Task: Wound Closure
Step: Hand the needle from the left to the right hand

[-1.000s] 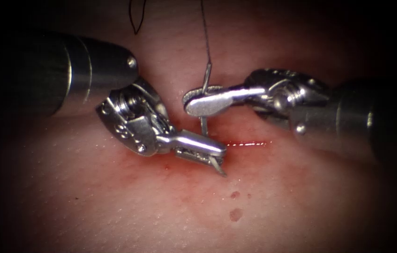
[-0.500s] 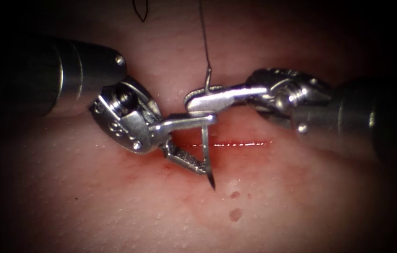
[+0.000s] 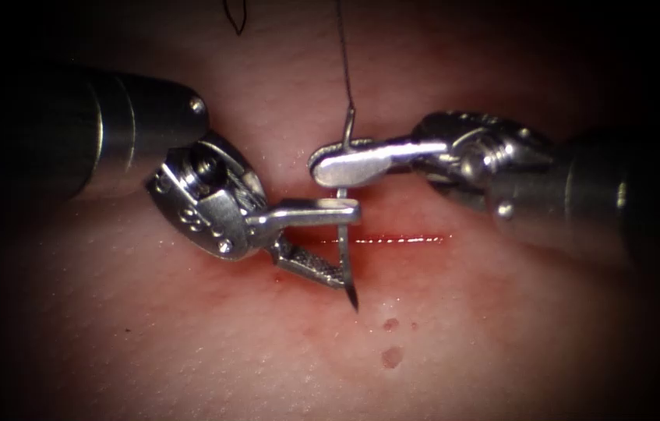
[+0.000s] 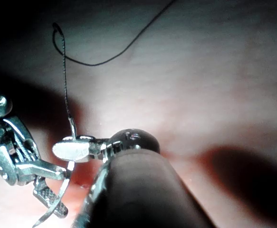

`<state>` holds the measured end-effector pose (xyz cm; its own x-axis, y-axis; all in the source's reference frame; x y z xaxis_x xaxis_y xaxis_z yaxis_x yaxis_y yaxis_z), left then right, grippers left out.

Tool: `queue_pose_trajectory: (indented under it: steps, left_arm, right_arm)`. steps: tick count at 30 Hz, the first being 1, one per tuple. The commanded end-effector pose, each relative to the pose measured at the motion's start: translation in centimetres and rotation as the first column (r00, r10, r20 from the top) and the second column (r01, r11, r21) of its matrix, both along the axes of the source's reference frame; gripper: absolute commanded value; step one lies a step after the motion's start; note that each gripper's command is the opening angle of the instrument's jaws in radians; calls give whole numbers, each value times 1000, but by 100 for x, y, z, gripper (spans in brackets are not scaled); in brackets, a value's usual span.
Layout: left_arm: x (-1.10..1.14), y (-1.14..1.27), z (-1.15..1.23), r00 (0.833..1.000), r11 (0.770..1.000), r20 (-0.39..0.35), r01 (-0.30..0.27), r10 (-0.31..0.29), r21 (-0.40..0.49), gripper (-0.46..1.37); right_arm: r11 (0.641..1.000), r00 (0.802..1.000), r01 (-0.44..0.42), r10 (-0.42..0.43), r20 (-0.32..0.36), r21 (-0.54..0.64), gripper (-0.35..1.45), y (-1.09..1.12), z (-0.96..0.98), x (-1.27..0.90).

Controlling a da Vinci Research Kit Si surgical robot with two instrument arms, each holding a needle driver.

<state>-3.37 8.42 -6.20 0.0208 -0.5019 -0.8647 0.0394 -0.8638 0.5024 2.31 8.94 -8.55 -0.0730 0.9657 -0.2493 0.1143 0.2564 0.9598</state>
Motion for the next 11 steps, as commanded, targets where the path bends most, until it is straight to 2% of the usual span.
queue_pose_trajectory:
  steps: [1, 11]
  left_arm:
    - [0, 0, 0, 1000, 1000, -2, -3, 3, 0, 43]
    - [2, -1, -1, 1000, 1000, -4, -6, 6, -1, 38]
  right_arm:
    - [1000, 1000, -1, 1, 4, 1, -35, 0, 0, 0]
    - [1000, 1000, -1, 1, 3, 5, -35, -1, -4, 1]
